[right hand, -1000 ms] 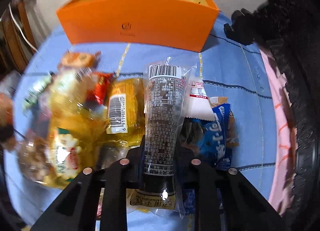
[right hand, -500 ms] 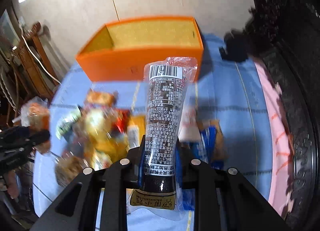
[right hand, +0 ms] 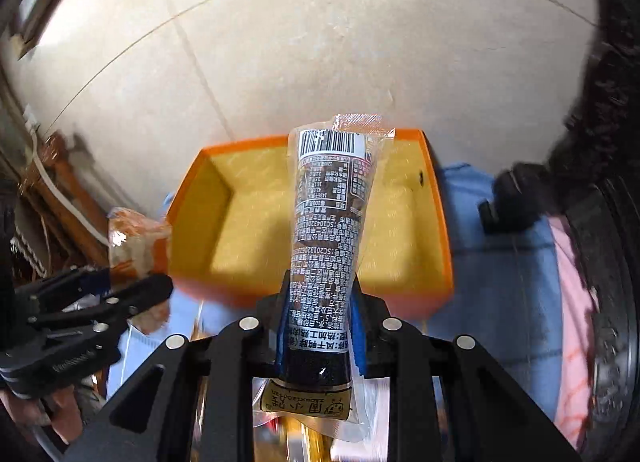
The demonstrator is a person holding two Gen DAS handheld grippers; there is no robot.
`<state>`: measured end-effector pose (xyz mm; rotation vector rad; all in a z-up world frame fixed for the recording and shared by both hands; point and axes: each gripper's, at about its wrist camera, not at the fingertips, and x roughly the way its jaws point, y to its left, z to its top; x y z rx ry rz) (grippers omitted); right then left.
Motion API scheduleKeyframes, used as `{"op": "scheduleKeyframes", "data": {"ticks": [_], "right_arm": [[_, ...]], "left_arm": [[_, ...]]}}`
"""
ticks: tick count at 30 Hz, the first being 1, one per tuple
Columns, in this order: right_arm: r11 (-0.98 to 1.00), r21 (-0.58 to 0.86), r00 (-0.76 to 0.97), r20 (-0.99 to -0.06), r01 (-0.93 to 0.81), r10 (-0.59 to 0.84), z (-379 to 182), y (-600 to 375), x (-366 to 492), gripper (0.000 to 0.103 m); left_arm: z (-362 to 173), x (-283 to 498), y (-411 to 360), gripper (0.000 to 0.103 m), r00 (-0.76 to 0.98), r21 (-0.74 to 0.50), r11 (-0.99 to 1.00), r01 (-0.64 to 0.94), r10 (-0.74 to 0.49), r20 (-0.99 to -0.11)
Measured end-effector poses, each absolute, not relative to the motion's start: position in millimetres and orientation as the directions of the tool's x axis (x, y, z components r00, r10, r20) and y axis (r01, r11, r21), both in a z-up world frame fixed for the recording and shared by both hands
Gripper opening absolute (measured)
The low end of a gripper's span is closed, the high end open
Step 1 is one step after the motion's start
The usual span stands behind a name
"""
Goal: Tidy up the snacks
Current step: 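Carry both snacks into the orange box and open both tools, then return both tools to the snack pile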
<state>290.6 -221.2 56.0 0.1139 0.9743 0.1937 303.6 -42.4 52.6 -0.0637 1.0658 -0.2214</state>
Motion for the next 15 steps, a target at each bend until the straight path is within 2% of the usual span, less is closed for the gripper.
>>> {"op": "scheduleKeyframes", "data": {"ticks": [3, 4, 5, 8, 10, 11, 12, 13, 15], "right_arm": [[0.978, 0.186, 0.525, -0.825, -0.097, 0.209, 45.7, -215.4, 326.5, 0.025], [0.977, 0.189, 0.521, -0.827, -0.095, 0.211, 41.4, -213.4, 334.4, 0.026], [0.978, 0.188, 0.524, -0.826, -0.09, 0.207, 37.9, -212.2, 342.2, 0.027], [0.991, 0.127, 0.536, -0.834, -0.041, 0.129, 22.9, -210.9, 362.2, 0.039], [0.995, 0.094, 0.543, -0.834, -0.031, 0.095, 19.0, -210.7, 363.5, 0.052], [0.996, 0.081, 0.549, -0.831, -0.036, 0.087, 18.4, -210.8, 362.5, 0.054], [0.998, 0.05, 0.567, -0.821, -0.044, 0.066, 19.9, -210.2, 357.3, 0.062], [0.999, 0.023, 0.581, -0.813, -0.04, 0.042, 21.2, -211.0, 352.2, 0.066], [0.999, 0.029, 0.595, -0.802, -0.043, 0.049, 22.8, -215.2, 343.5, 0.066]], "left_arm": [[38.5, 341.1, -46.2, 0.049, 0.441, -0.164, 0.981, 0.106, -0.194, -0.876], [32.5, 352.0, -46.2, 0.054, 0.438, -0.172, 0.981, 0.088, -0.193, -0.878], [27.5, 359.7, -45.5, 0.065, 0.446, -0.17, 0.983, 0.064, -0.181, -0.877], [17.6, 371.2, -45.9, 0.086, 0.467, -0.151, 0.988, -0.009, -0.13, -0.874], [15.9, 370.8, -44.8, 0.091, 0.455, -0.154, 0.988, -0.023, -0.126, -0.881], [16.8, 369.8, -44.9, 0.092, 0.456, -0.163, 0.986, -0.014, -0.139, -0.879], [16.9, 368.6, -44.1, 0.093, 0.459, -0.165, 0.986, -0.003, -0.145, -0.876], [17.7, 364.2, -43.0, 0.094, 0.464, -0.152, 0.988, -0.003, -0.133, -0.876], [17.8, 355.4, -39.5, 0.094, 0.456, -0.163, 0.987, 0.004, -0.147, -0.877]]}}
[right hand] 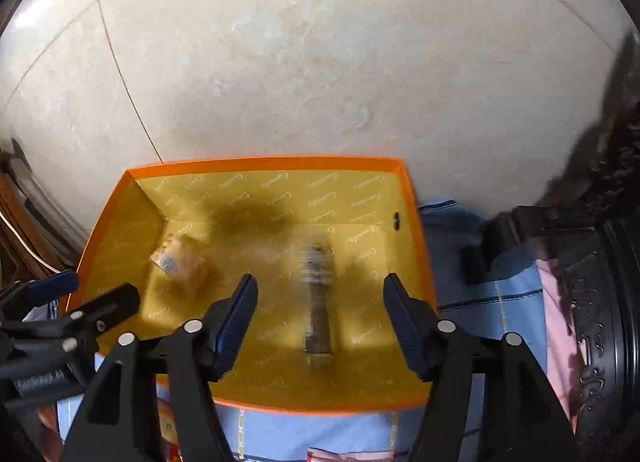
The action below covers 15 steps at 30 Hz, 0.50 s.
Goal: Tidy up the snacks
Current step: 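Return both tools to the snack pile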
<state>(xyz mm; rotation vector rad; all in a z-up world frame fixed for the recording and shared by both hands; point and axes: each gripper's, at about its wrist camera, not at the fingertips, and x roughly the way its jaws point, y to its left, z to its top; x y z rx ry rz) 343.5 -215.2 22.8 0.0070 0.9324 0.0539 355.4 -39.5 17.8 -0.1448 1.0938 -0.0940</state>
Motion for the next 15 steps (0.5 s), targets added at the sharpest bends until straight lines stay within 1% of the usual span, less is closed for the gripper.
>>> {"op": "scheduleKeyframes", "data": {"ticks": [2, 4, 5, 7, 9, 11, 14, 15], "right_arm": [[0.996, 0.07, 0.593, -0.8, -0.052, 0.087, 24.8, -225.3, 326.9, 0.066], [0.995, 0.087, 0.607, -0.788, -0.052, 0.101, 26.3, -236.6, 295.0, 0.073], [0.994, 0.092, 0.615, -0.781, -0.053, 0.106, 26.0, -241.7, 279.3, 0.074], [0.992, 0.114, 0.62, -0.776, -0.048, 0.119, 22.8, -254.0, 246.4, 0.08], [0.989, 0.144, 0.6, -0.788, -0.037, 0.138, 13.2, -264.9, 214.2, 0.082], [0.987, 0.162, 0.576, -0.805, -0.015, 0.141, 3.1, -275.2, 185.5, 0.09], [0.981, 0.188, 0.526, -0.839, 0.038, 0.14, -12.3, -288.2, 146.5, 0.096], [0.978, 0.202, 0.512, -0.846, 0.053, 0.147, -17.3, -291.2, 133.1, 0.096]], "left_arm": [[19.2, 339.4, -34.2, 0.094, 0.447, -0.18, 0.983, 0.024, -0.172, -0.878], [22.8, 313.4, -26.5, 0.094, 0.462, -0.194, 0.98, 0.045, -0.193, -0.865], [23.7, 297.9, -22.6, 0.094, 0.467, -0.207, 0.976, 0.064, -0.212, -0.858], [24.0, 268.4, -15.6, 0.094, 0.473, -0.201, 0.977, 0.074, -0.212, -0.855], [22.1, 240.6, -9.8, 0.094, 0.477, -0.213, 0.974, 0.077, -0.224, -0.85], [17.7, 208.9, -3.1, 0.095, 0.474, -0.219, 0.974, 0.06, -0.221, -0.852], [7.8, 171.7, 3.5, 0.095, 0.44, -0.244, 0.969, 0.037, -0.235, -0.867], [3.9, 162.1, 4.3, 0.095, 0.429, -0.239, 0.971, 0.032, -0.229, -0.874]]}}
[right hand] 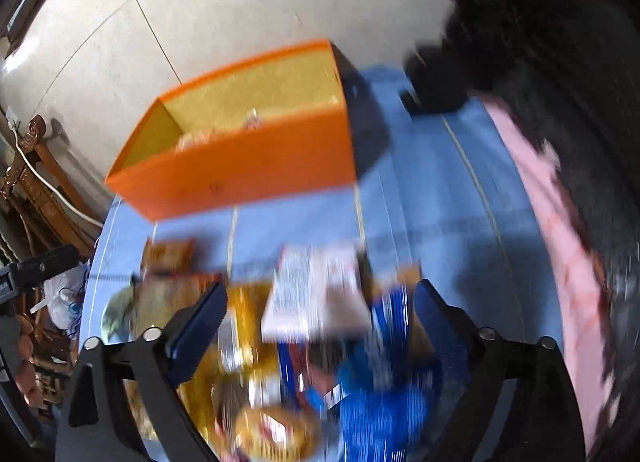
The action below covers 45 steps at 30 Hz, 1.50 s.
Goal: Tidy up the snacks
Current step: 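Return both tools to the snack pile, then grasp the clear peanut bag with the left tool while the right tool grasps the yellow bun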
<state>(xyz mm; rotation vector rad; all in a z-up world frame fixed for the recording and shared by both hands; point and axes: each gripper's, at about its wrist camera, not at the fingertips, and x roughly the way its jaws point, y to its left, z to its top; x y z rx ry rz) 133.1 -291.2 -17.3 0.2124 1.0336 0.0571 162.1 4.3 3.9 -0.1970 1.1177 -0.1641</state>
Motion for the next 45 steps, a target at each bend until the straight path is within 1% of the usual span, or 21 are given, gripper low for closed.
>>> {"op": "scheduleKeyframes", "data": {"ticks": [2, 7, 14, 18, 25, 26, 27, 28, 30, 31, 32, 34, 37, 41, 45], "right_arm": [[0.977, 0.2, 0.484, -0.863, 0.069, 0.142, -24.4, -290.9, 117.4, 0.096], [0.975, 0.22, 0.47, -0.865, 0.035, 0.179, -27.2, -275.3, 75.9, 0.097], [0.973, 0.228, 0.439, -0.871, -0.033, 0.22, -30.3, -251.7, 40.3, 0.097], [0.975, 0.218, 0.432, -0.875, -0.051, 0.219, -28.4, -246.7, 29.4, 0.097], [0.976, 0.212, 0.421, -0.883, -0.038, 0.208, -30.7, -251.8, 19.3, 0.097], [0.977, 0.211, 0.42, -0.884, -0.037, 0.207, -30.9, -252.5, 18.3, 0.097], [0.977, 0.209, 0.419, -0.884, -0.037, 0.205, -31.2, -253.0, 17.4, 0.097], [0.978, 0.207, 0.418, -0.885, -0.038, 0.204, -31.6, -253.0, 16.7, 0.097], [0.978, 0.203, 0.412, -0.889, -0.039, 0.201, -33.2, -252.4, 16.7, 0.097], [0.979, 0.202, 0.41, -0.89, -0.039, 0.201, -34.0, -252.0, 16.8, 0.097], [0.978, 0.204, 0.407, -0.891, -0.04, 0.202, -34.9, -251.4, 17.1, 0.097], [0.977, 0.208, 0.403, -0.891, -0.05, 0.21, -35.7, -247.7, 17.5, 0.097], [0.974, 0.213, 0.399, -0.889, -0.074, 0.225, -36.2, -238.9, 19.0, 0.097], [0.971, 0.216, 0.378, -0.894, -0.108, 0.24, -39.2, -224.0, 23.1, 0.097], [0.968, 0.216, 0.37, -0.895, -0.129, 0.249, -39.8, -213.3, 27.0, 0.097]], "left_arm": [[-5.3, 140.1, 4.2, 0.096, 0.405, -0.18, 0.983, 0.032, -0.177, -0.897], [-30.1, 89.1, 8.0, 0.096, 0.347, -0.094, 0.994, 0.056, -0.108, -0.932], [-56.2, 49.0, 10.0, 0.096, 0.301, -0.071, 0.996, 0.047, -0.082, -0.95], [-63.2, 42.8, 4.6, 0.096, 0.31, -0.055, 0.997, 0.047, -0.067, -0.948], [-86.1, 46.1, -0.4, 0.095, 0.273, -0.065, 0.998, 0.01, -0.066, -0.96], [-87.7, 44.9, 0.2, 0.086, 0.282, -0.066, 0.998, 0.002, -0.064, -0.957], [-88.4, 44.1, 0.4, 0.08, 0.285, -0.071, 0.997, -0.002, -0.067, -0.956], [-89.1, 43.3, 0.0, 0.067, 0.279, -0.098, 0.995, 0.003, -0.095, -0.956], [-87.9, 41.7, -0.6, 0.063, 0.277, -0.097, 0.995, 0.005, -0.095, -0.956], [-86.4, 40.4, -1.2, 0.059, 0.276, -0.097, 0.995, 0.009, -0.095, -0.956], [-84.5, 39.0, -1.1, 0.049, 0.275, -0.107, 0.994, 0.014, -0.107, -0.955], [-79.4, 35.9, 1.3, 0.043, 0.271, -0.145, 0.989, 0.021, -0.145, -0.952], [-69.8, 29.1, 3.3, 0.039, 0.285, -0.165, 0.986, 0.036, -0.169, -0.944], [-55.5, 20.2, 6.4, 0.038, 0.305, -0.185, 0.981, 0.055, -0.193, -0.933], [-47.4, 15.7, 8.4, 0.039, 0.308, -0.153, 0.986, 0.069, -0.167, -0.937]]}}
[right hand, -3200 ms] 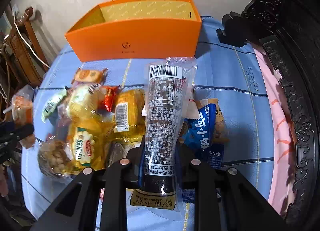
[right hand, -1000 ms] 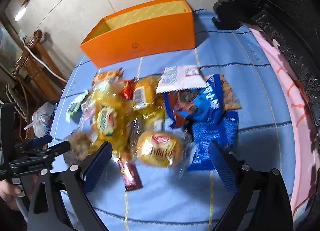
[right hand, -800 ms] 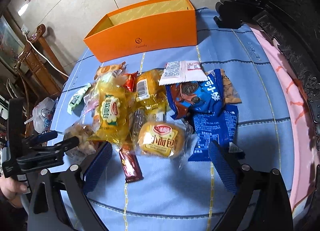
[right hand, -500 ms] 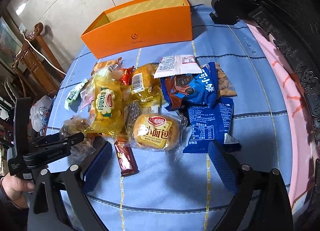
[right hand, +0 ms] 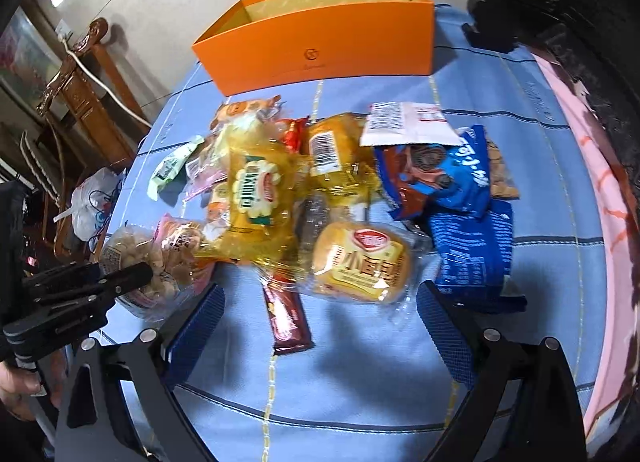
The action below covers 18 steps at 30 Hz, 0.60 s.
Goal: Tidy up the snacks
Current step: 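Grasp the clear peanut bag with the left tool while the right tool grasps the yellow bun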
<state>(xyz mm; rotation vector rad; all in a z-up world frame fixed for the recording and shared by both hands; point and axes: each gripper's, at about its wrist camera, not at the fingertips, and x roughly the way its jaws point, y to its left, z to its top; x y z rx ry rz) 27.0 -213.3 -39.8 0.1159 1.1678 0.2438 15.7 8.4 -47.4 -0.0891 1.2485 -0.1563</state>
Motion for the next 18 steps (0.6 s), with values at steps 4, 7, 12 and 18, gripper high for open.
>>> {"op": "scheduleKeyframes", "data": {"ticks": [4, 7, 12, 18], "right_arm": [[0.963, 0.226, 0.364, -0.893, -0.145, 0.264, -39.7, -201.4, 32.2, 0.097], [0.957, 0.24, 0.365, -0.887, -0.161, 0.284, -37.2, -186.4, 42.7, 0.097], [0.966, 0.224, 0.362, -0.896, -0.127, 0.256, -39.9, -167.2, 65.5, 0.097], [0.968, 0.236, 0.285, -0.925, -0.088, 0.251, -58.9, -159.3, 80.6, 0.068]], "left_arm": [[-46.1, 16.3, 17.4, 0.039, 0.303, -0.152, 0.986, 0.06, -0.164, -0.939], [-46.3, 16.6, 23.3, 0.04, 0.3, -0.137, 0.989, 0.06, -0.149, -0.942], [-48.3, 18.1, 34.2, 0.04, 0.296, -0.137, 0.989, 0.051, -0.146, -0.944], [-50.4, 19.4, 41.9, 0.041, 0.296, -0.147, 0.988, 0.047, -0.154, -0.943]]}}
